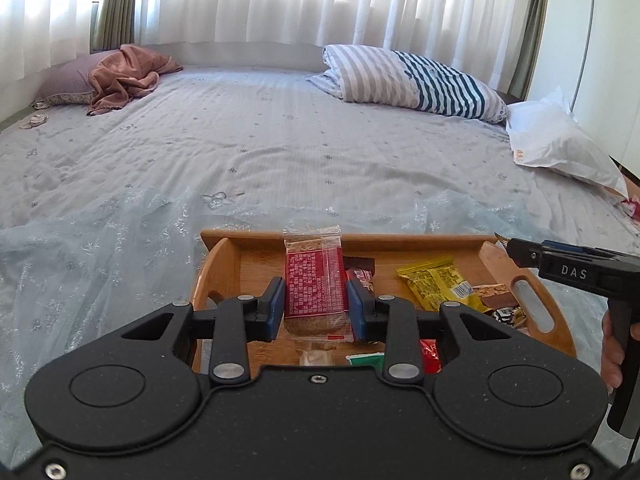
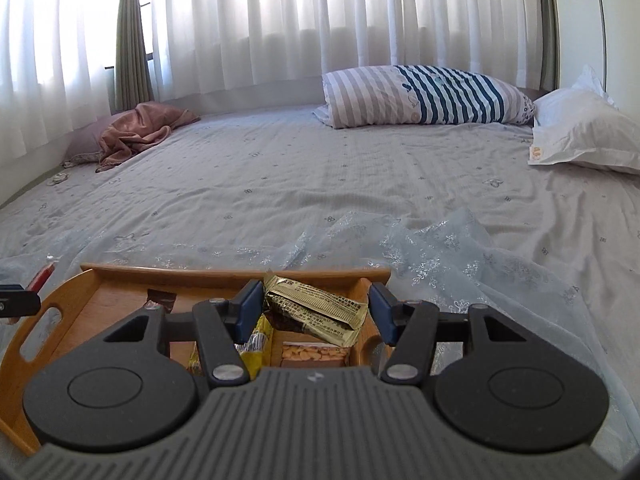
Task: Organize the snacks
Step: 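Carry the Biscoff packet to the tray with left tool while right tool grasps gold packet, then open both tools to release the Biscoff and gold packets onto the tray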
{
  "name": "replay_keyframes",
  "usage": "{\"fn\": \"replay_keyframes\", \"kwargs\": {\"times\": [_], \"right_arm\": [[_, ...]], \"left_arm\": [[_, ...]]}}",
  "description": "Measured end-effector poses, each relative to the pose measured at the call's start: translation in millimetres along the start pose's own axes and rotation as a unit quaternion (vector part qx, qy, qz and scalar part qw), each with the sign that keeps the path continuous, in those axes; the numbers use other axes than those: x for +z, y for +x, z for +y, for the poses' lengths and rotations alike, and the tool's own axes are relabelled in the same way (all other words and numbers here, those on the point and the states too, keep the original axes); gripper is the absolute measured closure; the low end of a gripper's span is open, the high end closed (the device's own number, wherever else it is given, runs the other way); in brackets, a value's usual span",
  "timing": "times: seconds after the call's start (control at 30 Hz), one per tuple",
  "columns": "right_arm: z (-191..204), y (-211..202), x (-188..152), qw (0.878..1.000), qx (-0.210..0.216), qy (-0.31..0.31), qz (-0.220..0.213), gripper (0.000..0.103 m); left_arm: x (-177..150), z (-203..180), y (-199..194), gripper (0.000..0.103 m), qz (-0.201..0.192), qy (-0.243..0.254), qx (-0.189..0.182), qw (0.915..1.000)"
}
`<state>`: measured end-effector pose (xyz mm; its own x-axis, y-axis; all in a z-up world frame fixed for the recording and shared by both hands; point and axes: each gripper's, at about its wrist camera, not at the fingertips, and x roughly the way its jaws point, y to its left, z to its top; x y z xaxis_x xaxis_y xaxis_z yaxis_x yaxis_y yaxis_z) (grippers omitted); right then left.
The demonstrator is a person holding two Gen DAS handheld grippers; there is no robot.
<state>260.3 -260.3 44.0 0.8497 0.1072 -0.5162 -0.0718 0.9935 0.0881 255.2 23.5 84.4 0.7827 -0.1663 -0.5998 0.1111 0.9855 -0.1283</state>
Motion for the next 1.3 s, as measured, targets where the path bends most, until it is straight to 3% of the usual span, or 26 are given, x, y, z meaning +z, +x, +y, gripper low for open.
{"fn": "replay_keyframes", "kwargs": {"times": [0.23,0.47,1.2,1.3], "right_arm": [[4,45,6,0.999,-0.010,0.005,0.041,0.042],[7,66,3,0.998,-0.009,0.012,0.054,0.042],[8,80,-7,0.997,0.000,0.020,0.076,0.040],[8,82,-7,0.996,0.005,0.022,0.083,0.036]], "left_arm": [[-1,1,49,0.072,0.031,-0.013,0.005,0.9994],[-5,4,79,0.072,0.050,-0.022,0.007,0.9985],[-13,-1,96,0.072,0.062,-0.012,0.020,0.9978],[-13,-3,96,0.071,0.063,-0.008,0.022,0.9977]]}}
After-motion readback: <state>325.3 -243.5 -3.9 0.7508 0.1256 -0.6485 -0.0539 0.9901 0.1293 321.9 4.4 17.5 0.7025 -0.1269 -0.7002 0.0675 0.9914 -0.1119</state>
